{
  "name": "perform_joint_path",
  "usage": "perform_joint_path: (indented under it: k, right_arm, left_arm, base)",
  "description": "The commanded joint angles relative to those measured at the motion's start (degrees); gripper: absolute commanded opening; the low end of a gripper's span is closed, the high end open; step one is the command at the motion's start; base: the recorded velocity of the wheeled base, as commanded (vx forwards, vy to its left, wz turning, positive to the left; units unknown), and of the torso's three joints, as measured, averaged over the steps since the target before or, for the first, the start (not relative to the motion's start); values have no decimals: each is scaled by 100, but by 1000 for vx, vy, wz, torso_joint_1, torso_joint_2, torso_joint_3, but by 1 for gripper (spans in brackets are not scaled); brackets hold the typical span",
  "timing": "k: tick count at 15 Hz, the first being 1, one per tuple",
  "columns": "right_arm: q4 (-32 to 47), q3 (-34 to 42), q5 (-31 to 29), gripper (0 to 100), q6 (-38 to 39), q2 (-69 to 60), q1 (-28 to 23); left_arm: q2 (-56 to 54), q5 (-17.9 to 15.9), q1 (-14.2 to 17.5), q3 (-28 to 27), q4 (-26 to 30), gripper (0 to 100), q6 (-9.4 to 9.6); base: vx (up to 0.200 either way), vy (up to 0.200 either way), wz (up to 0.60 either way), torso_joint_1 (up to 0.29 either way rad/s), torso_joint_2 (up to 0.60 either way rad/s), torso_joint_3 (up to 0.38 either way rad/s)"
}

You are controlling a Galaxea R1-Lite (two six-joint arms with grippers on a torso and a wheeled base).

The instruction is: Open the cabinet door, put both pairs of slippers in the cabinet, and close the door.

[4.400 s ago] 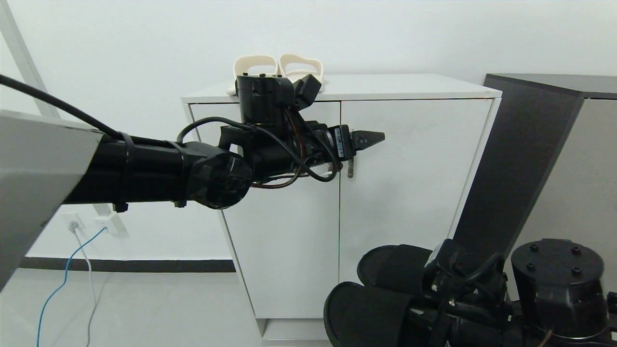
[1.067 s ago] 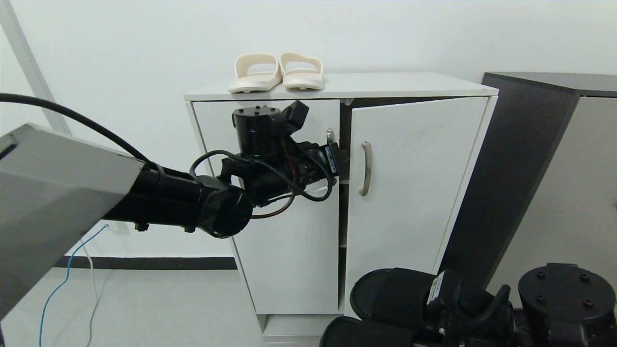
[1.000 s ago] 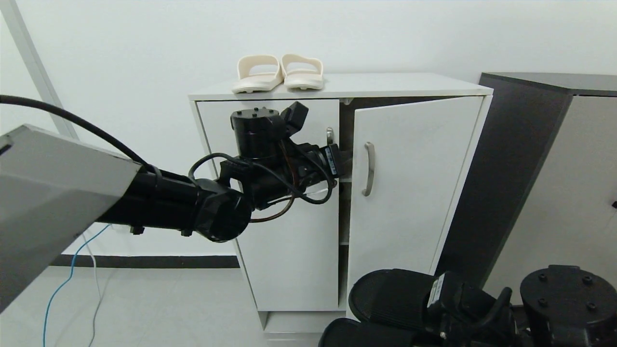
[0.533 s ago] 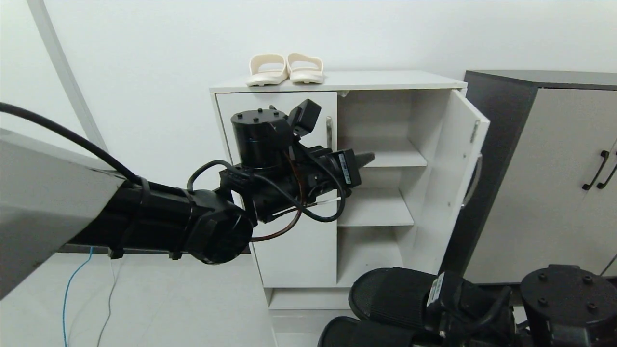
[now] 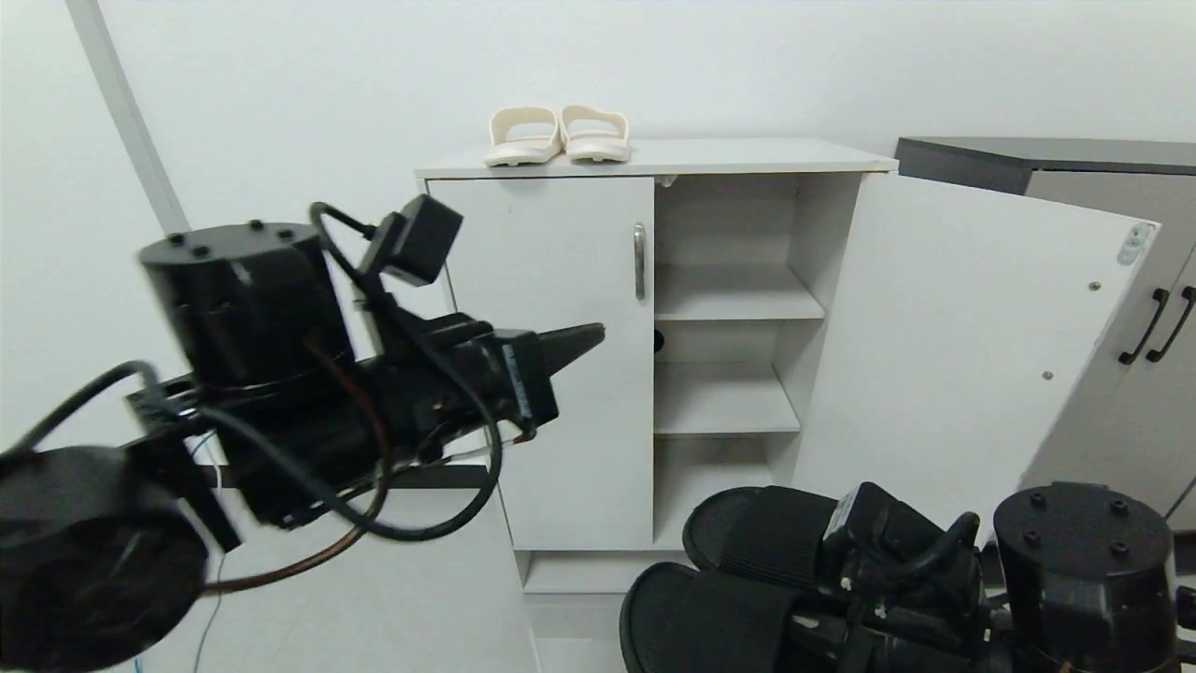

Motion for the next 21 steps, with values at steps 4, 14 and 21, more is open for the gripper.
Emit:
perform_joint_path:
  k: [4, 14, 21]
  right_arm:
    - [-61, 20, 22, 0, 28, 148, -137]
    - [-176, 20, 13, 0, 10, 245, -181]
    - [-281, 20, 13, 0, 10, 342, -163]
  left_arm:
    - [-4054, 1423, 697, 2465, 1916, 0, 816]
    - [-8343, 1862, 3140, 3696, 4614, 0, 1255]
    - [-8712, 1194, 3290, 4320, 4421, 0, 1800]
  base:
    - [0, 0, 0, 0, 0, 0]
    - [0, 0, 0, 0, 0, 0]
    - [0, 0, 0, 0, 0, 0]
